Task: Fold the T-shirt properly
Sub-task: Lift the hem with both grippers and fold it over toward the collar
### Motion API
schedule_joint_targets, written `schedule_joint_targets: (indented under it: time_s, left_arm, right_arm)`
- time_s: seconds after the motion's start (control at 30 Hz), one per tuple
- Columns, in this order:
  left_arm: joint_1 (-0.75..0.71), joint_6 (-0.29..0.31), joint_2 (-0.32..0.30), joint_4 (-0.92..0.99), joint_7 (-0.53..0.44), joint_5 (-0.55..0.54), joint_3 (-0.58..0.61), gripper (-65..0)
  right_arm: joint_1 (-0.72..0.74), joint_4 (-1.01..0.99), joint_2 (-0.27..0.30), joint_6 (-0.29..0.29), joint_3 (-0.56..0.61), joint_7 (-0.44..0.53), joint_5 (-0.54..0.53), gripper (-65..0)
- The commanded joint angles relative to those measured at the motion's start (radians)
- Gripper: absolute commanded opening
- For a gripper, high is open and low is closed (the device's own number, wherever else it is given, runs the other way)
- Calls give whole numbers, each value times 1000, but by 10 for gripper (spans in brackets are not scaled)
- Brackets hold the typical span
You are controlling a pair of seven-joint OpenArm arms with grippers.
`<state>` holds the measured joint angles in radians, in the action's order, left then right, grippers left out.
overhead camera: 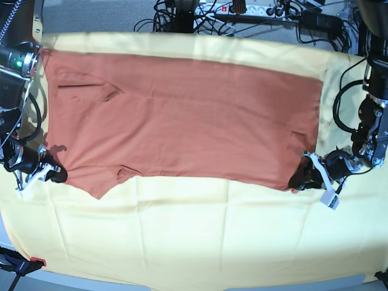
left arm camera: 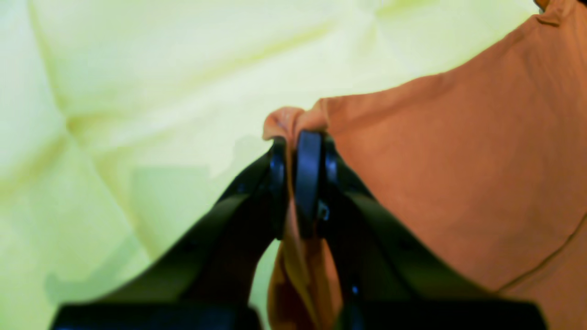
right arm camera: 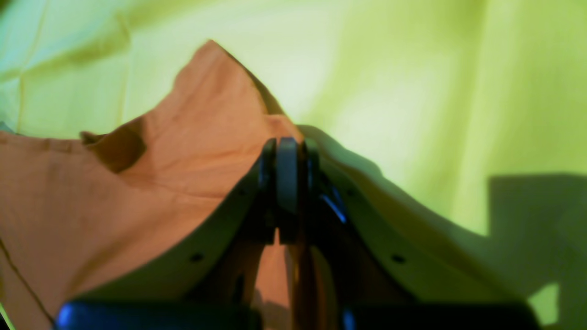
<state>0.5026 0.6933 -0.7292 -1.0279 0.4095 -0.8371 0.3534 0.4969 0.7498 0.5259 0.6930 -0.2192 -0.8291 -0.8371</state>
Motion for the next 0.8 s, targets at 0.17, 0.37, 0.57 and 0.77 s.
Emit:
schedule_joint_targets:
  time_s: [0.17, 0.37, 0.57, 0.77]
  left_arm:
    - [64, 5, 14, -12, -74, 36, -10, -650]
    - [69, 5, 71, -12, -121, 143, -10, -650]
    - [69, 5, 77, -12, -121, 151, -10, -650]
    - [68, 5, 45, -12, -93, 70, -10, -650]
  right_arm:
    - [61, 13, 23, 5, -5, 61, 18, -650]
    - [63, 13, 18, 5, 5, 163, 162, -650]
    - [63, 13, 18, 5, 5, 147, 161, -650]
    - [61, 24, 19, 5, 5, 93, 141, -650]
